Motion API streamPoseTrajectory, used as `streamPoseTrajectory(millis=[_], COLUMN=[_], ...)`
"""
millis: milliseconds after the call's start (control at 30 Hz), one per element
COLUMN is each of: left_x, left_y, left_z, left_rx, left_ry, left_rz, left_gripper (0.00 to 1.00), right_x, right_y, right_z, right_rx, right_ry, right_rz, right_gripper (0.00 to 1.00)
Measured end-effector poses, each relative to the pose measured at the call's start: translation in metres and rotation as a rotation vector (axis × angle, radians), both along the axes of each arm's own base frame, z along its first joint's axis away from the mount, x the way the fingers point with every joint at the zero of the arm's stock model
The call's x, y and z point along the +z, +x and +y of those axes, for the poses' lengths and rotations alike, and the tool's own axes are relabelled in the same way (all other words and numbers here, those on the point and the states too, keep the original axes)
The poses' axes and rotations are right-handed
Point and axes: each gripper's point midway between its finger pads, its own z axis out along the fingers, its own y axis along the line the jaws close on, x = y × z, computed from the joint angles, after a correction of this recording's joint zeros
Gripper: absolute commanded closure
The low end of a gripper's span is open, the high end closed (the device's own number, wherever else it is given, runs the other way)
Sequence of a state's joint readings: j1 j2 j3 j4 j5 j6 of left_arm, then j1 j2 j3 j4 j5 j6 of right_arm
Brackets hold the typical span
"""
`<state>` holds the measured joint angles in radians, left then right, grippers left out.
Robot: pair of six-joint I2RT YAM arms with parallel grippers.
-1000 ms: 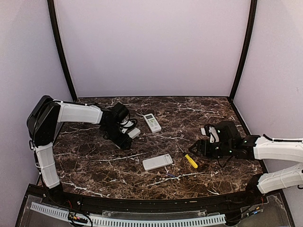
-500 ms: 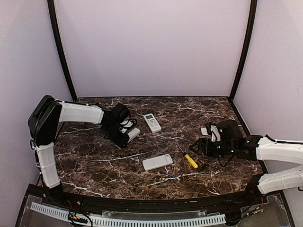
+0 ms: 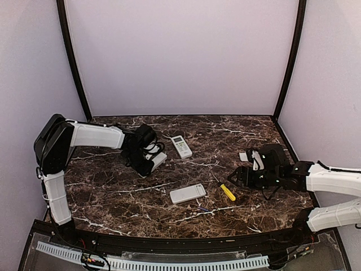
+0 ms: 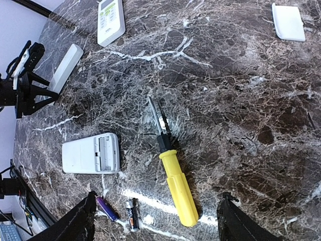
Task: Unload the batteries from the remote control
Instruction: Pick up the remote control from the center of the board.
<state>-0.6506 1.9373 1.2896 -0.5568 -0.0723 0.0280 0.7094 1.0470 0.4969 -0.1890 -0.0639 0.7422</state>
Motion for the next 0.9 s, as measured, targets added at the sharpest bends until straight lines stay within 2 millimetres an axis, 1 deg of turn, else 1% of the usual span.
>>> streamPoseTrajectory(millis=[100, 133, 233, 333, 467, 533, 567, 633, 733, 800, 900], left_x=[0.002, 0.004, 0.02, 0.051, 0.1, 0.117, 0.121, 0.126, 0.124, 0.121, 0.116], left_y=[-0.001, -0.002, -0.007, -0.014, -0.03, -0.042, -0.047, -0.062, -0.084, -0.096, -0.114], left_z=[-0.001, -0.001, -0.002, -0.01, -0.035, -0.048, -0.052, -0.064, -0.081, -0.09, -0.102], left_rx=[-0.006, -0.011, -0.032, -0.086, -0.208, -0.276, -0.301, -0.371, -0.464, -0.515, -0.585], left_ry=[-0.006, -0.012, -0.045, -0.099, -0.2, -0.239, -0.249, -0.259, -0.245, -0.235, -0.216], left_rz=[-0.012, -0.02, -0.067, -0.154, -0.299, -0.351, -0.367, -0.389, -0.397, -0.397, -0.399], left_gripper=[0.75, 0.75, 0.75, 0.75, 0.75, 0.75, 0.75, 0.75, 0.75, 0.76, 0.76], right_x=[0.007, 0.012, 0.026, 0.043, 0.068, 0.082, 0.088, 0.104, 0.12, 0.123, 0.118], right_y=[0.0, 0.001, 0.001, 0.0, -0.005, -0.009, -0.01, -0.014, -0.015, -0.017, -0.02], right_z=[0.002, 0.003, 0.006, 0.011, 0.023, 0.031, 0.034, 0.042, 0.05, 0.054, 0.058], right_rx=[0.004, 0.007, 0.016, 0.045, 0.125, 0.178, 0.2, 0.255, 0.295, 0.314, 0.336], right_ry=[0.013, 0.023, 0.052, 0.088, 0.139, 0.168, 0.181, 0.21, 0.234, 0.245, 0.252], right_rz=[-0.01, -0.016, -0.039, -0.064, -0.098, -0.113, -0.12, -0.13, -0.142, -0.136, -0.108], right_gripper=[0.19, 0.19, 0.18, 0.18, 0.17, 0.17, 0.17, 0.17, 0.18, 0.19, 0.2])
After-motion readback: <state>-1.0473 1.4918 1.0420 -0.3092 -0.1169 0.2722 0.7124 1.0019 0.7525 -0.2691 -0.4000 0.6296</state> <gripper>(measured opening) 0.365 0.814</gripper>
